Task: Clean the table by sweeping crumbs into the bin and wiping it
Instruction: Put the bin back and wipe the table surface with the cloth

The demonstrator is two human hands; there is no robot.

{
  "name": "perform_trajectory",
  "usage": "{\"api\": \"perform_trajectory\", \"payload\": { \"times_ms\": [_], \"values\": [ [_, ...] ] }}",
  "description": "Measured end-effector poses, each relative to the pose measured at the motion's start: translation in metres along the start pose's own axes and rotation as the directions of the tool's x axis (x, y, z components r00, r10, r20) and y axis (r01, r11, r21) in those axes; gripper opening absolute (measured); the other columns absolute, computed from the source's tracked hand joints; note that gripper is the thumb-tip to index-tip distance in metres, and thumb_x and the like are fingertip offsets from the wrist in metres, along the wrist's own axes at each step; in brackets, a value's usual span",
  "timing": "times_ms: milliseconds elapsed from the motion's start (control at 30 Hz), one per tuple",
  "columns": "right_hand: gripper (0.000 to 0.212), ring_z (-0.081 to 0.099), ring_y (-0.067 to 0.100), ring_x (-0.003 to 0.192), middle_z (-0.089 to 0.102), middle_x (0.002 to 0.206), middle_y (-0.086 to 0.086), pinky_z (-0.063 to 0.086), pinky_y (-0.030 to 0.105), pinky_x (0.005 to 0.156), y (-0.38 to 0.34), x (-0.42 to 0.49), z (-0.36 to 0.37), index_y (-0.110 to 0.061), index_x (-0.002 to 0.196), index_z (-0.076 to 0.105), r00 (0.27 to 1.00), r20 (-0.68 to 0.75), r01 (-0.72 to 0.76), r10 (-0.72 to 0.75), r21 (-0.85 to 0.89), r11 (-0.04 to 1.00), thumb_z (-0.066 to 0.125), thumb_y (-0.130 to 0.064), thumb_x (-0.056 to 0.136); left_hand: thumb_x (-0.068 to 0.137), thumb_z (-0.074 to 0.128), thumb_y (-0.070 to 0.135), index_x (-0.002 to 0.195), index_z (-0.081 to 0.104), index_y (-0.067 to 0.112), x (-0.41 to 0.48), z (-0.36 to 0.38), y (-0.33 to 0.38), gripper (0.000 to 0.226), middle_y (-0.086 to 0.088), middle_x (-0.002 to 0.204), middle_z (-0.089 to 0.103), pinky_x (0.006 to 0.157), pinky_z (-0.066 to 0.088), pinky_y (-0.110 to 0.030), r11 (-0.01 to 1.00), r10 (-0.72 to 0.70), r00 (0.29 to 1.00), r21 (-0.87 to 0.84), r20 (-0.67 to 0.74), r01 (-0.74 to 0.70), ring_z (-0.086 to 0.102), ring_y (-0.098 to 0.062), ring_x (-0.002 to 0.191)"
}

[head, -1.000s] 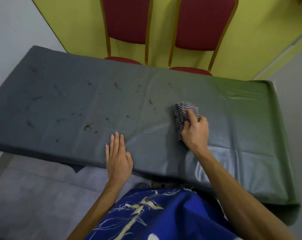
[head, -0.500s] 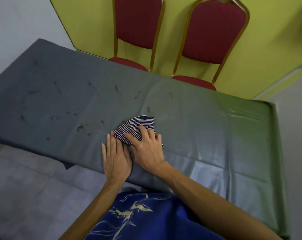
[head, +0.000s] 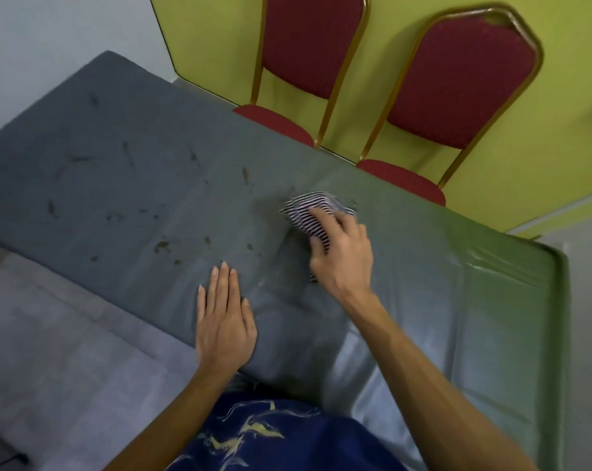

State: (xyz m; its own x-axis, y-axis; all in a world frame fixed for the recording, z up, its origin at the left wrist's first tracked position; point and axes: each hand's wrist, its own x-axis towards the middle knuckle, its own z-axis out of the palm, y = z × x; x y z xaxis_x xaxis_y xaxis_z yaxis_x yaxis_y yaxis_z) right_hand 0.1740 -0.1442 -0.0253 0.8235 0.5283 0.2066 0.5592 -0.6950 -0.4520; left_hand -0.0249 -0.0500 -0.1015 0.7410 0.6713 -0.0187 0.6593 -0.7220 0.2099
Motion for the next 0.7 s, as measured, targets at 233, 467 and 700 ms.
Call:
{"api": "perform_trajectory", "payload": {
  "times_ms": [233, 467, 700],
  "values": [
    [0.052, 0.049, 0.029, 0.117, 0.047, 0.143, 0.007, 0.044, 0.046, 0.088, -0.054, -0.069, 0.063, -0.045, 0.144, 0.037, 0.85, 0.321, 0.447, -0.418, -0.019, 0.895, 0.048, -0.049, 0.094, 0.087, 0.043, 0.033, 0.126, 0.059, 0.0, -0.002, 0.005, -0.007, 0.054, -0.02, 0.128, 0.061, 0.12, 0.02, -0.049, 0.994, 0.087, 0.995, 0.059, 0.057, -0.09, 0.049, -0.033, 0.128],
    [0.063, 0.049, 0.031, 0.102, 0.055, 0.127, 0.009, 0.039, 0.041, 0.078, -0.017, -0.004, 0.05, -0.042, 0.141, 0.044, 0.794, 0.362, 0.558, -0.488, -0.117, 0.822, 0.06, -0.033, 0.081, 0.096, 0.029, 0.03, 0.143, 0.045, 0.0, 0.002, -0.002, 0.0, 0.058, -0.02, 0.148, 0.045, 0.122, 0.017, -0.047, 1.0, 0.029, 0.999, 0.005, 0.014, -0.029, 0.038, -0.031, 0.141],
    [0.06, 0.047, 0.04, 0.12, 0.051, 0.134, 0.013, 0.04, 0.056, 0.096, 0.081, 0.114, 0.017, -0.047, 0.145, 0.032, 0.971, 0.224, 0.001, 0.08, -0.338, 0.941, 0.059, -0.039, 0.092, 0.099, 0.029, 0.028, 0.151, 0.03, 0.002, 0.003, -0.002, 0.003, 0.058, -0.012, 0.161, 0.025, 0.122, 0.015, -0.046, 0.999, -0.001, 1.0, -0.045, -0.007, 0.001, 0.019, -0.024, 0.15]
  ]
}}
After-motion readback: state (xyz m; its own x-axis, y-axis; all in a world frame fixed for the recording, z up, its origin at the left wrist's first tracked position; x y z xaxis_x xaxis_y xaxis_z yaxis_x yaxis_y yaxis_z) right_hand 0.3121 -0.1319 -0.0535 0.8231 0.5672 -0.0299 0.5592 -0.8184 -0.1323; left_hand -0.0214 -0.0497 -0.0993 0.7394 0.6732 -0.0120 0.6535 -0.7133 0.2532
